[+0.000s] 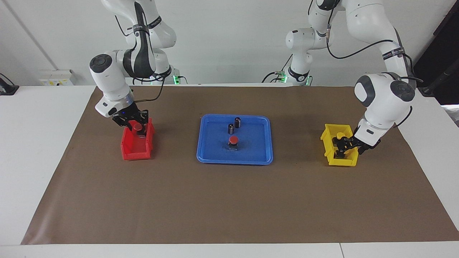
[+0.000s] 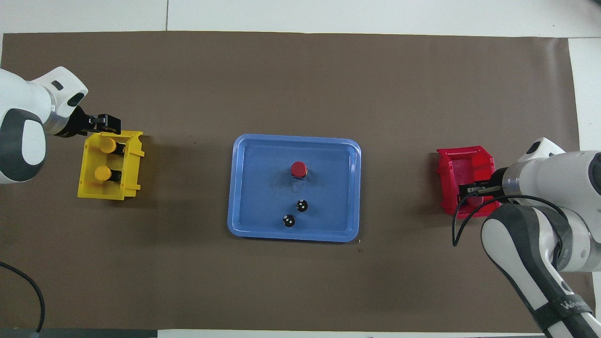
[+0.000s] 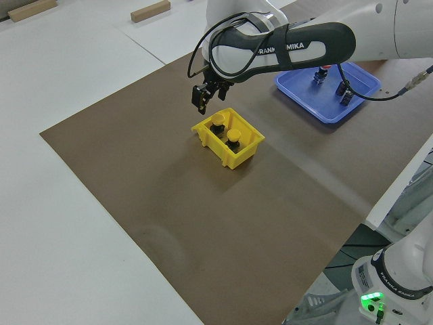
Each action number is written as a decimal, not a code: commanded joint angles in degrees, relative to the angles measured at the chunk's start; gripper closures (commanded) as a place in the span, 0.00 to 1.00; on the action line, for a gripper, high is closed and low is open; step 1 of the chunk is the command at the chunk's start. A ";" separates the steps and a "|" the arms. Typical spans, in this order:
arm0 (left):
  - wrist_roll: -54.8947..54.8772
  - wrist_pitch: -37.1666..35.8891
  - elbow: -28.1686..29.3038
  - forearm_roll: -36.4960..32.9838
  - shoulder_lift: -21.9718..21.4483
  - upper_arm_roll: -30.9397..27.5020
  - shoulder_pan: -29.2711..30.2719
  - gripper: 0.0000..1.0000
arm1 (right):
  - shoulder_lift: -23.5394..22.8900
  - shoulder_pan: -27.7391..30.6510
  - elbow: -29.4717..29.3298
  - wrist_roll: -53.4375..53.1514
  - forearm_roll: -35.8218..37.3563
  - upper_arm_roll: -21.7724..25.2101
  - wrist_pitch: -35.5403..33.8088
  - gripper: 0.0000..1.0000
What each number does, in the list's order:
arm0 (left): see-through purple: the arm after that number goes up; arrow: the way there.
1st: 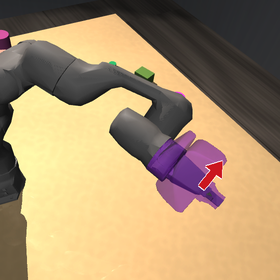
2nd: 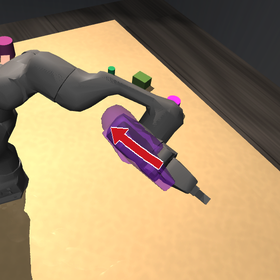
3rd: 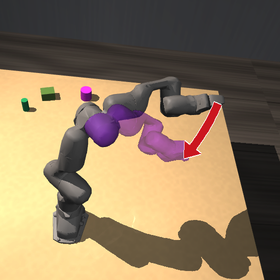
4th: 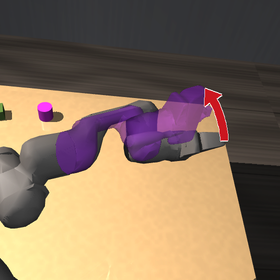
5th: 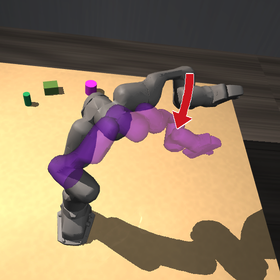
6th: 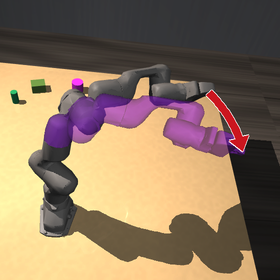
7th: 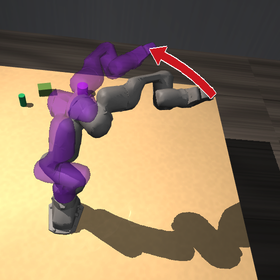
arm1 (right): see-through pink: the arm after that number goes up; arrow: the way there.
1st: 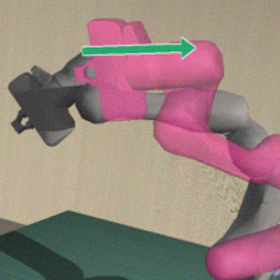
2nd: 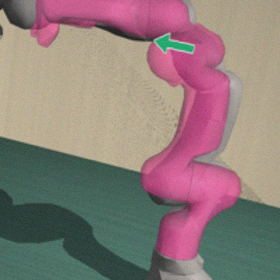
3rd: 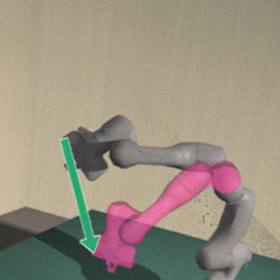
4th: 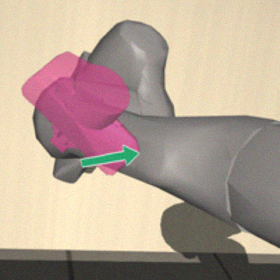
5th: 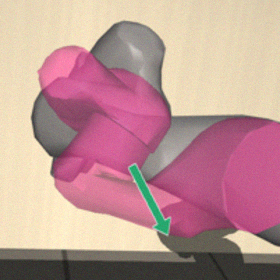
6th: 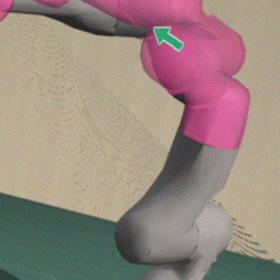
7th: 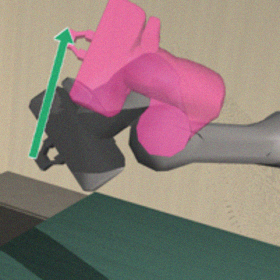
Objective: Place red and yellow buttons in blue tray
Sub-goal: 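Grasp a yellow button with the left gripper while the right gripper grasps a red button, then carry the yellow button with the left gripper and place it in the tray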
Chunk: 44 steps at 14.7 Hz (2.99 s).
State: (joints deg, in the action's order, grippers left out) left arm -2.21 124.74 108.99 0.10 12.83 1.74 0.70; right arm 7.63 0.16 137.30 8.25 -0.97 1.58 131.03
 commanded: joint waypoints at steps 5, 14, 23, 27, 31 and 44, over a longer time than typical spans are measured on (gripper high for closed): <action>-0.69 0.41 3.34 0.25 -0.97 0.11 0.62 0.28 | 0.80 0.90 2.27 1.15 -0.35 -0.35 2.74 0.44; -0.51 2.61 6.59 0.25 -2.11 0.11 0.62 0.63 | 1.42 2.57 3.94 4.93 0.01 -0.35 3.27 0.42; 11.20 -23.58 -20.56 2.62 0.43 0.54 -6.10 0.98 | 2.21 2.48 5.61 4.58 0.01 -0.43 3.35 0.43; 23.30 -10.24 -11.88 2.62 -0.80 0.54 -20.44 0.98 | 2.30 2.39 5.70 4.67 0.01 -0.43 3.18 0.44; 25.49 -5.23 -8.80 3.59 1.22 0.72 -26.96 0.98 | 2.21 2.13 5.70 4.58 0.01 -0.43 3.18 0.60; 31.75 0.41 -5.98 3.50 7.03 0.54 -35.85 0.72 | -0.34 1.43 -18.09 4.14 -0.96 -0.96 -20.61 0.75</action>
State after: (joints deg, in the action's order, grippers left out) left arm 29.50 124.49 101.86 2.84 20.62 3.30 -34.08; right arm 8.44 1.72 124.23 11.80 -0.99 1.04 115.02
